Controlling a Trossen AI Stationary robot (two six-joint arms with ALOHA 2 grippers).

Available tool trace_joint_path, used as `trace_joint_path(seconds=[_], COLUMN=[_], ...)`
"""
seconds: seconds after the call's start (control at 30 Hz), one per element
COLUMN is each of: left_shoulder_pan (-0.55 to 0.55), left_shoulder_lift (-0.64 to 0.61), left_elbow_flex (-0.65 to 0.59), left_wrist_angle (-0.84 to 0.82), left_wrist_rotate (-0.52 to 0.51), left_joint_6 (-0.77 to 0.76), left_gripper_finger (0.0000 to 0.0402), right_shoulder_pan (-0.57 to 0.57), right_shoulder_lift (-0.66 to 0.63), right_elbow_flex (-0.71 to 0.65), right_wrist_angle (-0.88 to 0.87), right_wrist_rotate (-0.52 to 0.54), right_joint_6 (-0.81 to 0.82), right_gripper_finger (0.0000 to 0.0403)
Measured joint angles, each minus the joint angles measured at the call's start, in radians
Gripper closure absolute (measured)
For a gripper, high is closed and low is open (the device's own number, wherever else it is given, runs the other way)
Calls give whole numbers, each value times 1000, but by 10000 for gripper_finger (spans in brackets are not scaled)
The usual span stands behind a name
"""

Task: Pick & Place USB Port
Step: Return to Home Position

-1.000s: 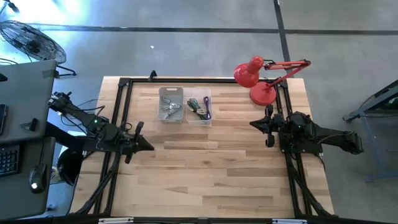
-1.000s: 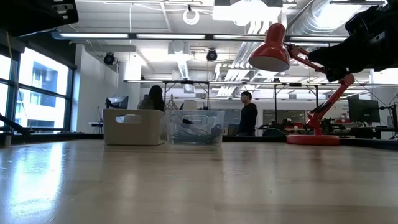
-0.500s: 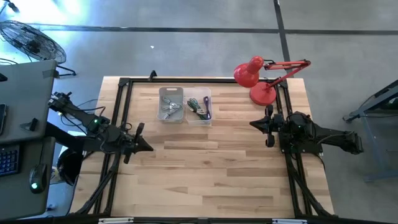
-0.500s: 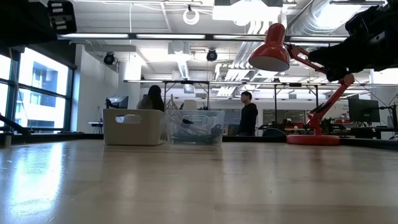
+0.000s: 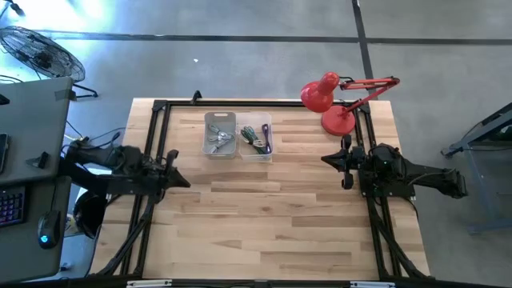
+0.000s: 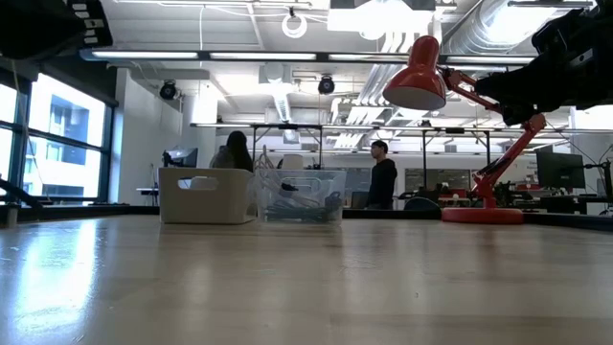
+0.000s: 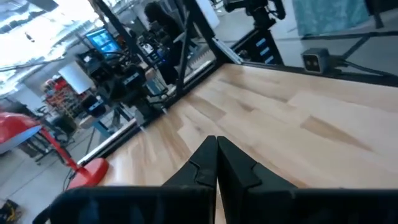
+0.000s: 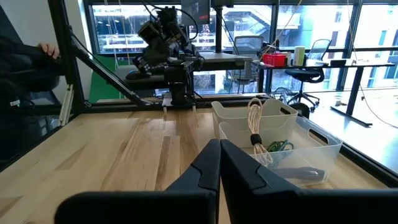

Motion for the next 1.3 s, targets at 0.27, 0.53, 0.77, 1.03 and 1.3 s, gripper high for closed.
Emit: trace_joint_path(seconds=[0.27,0.53,0.77,1.03,1.3], left_shoulder_pan=[152,183,184,184,184], left_shoulder_lift=[-14,-14,-14,-14,-15], left_elbow_flex=[-5,-5,-81,-129,-174], left_wrist_angle=[-14,-114,-101,8,177], left_wrist_rotate=[83,68,62,138,230], left_joint_6=[0,3,56,131,131], left_gripper_finger=[401,401,401,401,401], right_shoulder_pan=[0,0,0,0,0], right_shoulder_lift=[0,0,0,0,0], right_elbow_flex=[0,0,0,0,0], right_wrist_angle=[0,0,0,0,0], right_wrist_rotate=[0,0,0,0,0], right_joint_6=[0,0,0,0,0], right_gripper_finger=[398,401,400,399,402])
